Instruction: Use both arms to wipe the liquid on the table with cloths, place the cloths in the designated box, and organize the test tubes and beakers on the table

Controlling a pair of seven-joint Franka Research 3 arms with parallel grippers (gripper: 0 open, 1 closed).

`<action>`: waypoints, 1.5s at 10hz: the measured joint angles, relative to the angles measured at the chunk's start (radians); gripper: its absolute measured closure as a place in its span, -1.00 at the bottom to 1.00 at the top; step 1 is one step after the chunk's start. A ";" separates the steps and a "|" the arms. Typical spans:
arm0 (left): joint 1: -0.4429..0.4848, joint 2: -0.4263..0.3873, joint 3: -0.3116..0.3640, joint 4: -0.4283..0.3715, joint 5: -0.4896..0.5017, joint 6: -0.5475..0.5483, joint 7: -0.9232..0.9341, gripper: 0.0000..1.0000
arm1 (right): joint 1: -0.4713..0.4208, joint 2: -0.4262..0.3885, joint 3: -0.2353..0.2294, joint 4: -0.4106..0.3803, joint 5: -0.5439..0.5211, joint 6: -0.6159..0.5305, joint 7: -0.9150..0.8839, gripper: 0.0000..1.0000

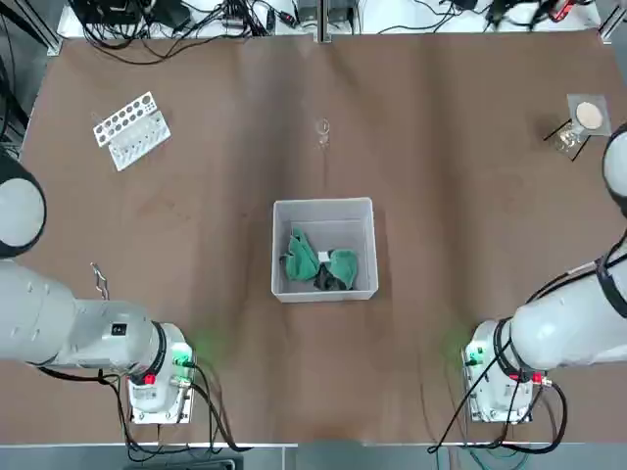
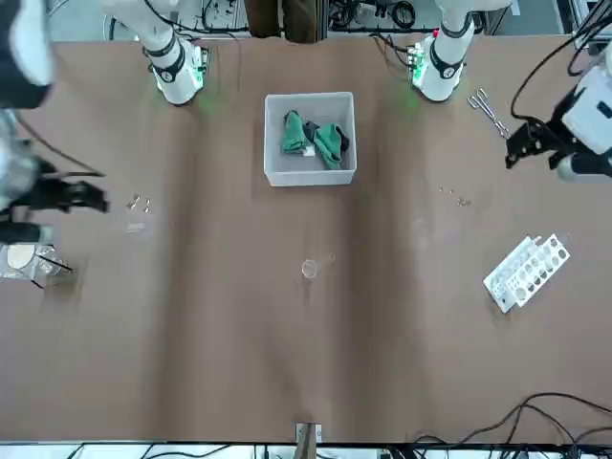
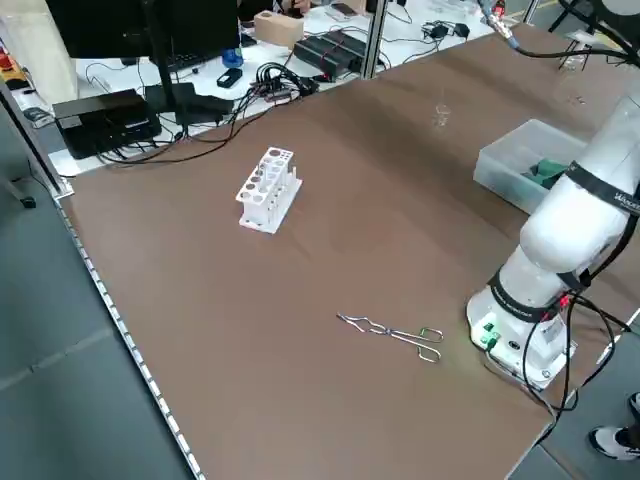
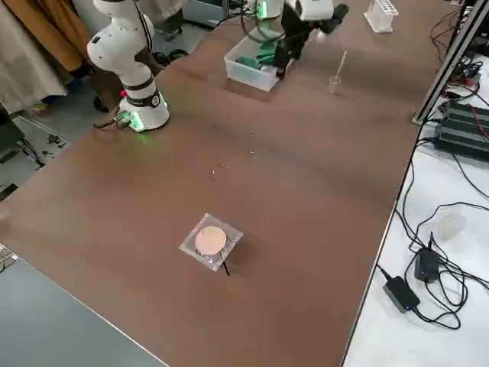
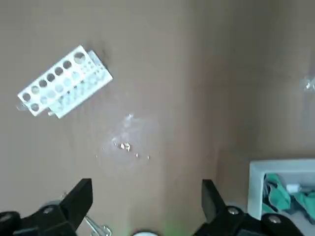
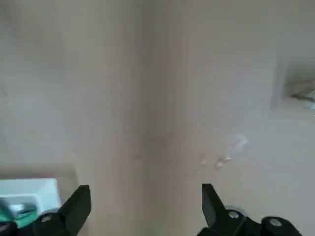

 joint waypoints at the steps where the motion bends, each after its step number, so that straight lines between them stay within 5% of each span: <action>1: -0.001 -0.001 -0.033 -0.007 -0.001 -0.012 -0.008 -0.92 | 0.110 -0.001 0.005 -0.005 -0.001 0.012 0.087 -0.99; 3: -0.006 -0.010 -0.124 -0.065 -0.002 -0.015 -0.041 -0.90 | 0.242 -0.003 0.006 -0.037 -0.002 0.085 0.159 -0.99; 7: -0.009 -0.176 -0.215 -0.365 -0.110 0.133 -0.078 -0.87 | 0.236 0.022 -0.015 -0.124 -0.002 0.163 0.168 -0.99; 10: -0.011 -0.253 -0.442 -0.583 -0.203 0.298 -0.129 -0.87 | 0.241 0.071 -0.014 -0.132 -0.004 0.165 0.177 -0.99; 12: -0.013 -0.204 -0.629 -0.651 -0.216 0.458 -0.248 -0.87 | 0.234 0.072 -0.020 -0.131 -0.004 0.166 0.181 -0.99; 15: -0.018 -0.011 -0.741 -0.664 -0.190 0.677 -0.367 -0.87 | 0.218 0.080 -0.023 -0.132 -0.005 0.187 0.184 -0.99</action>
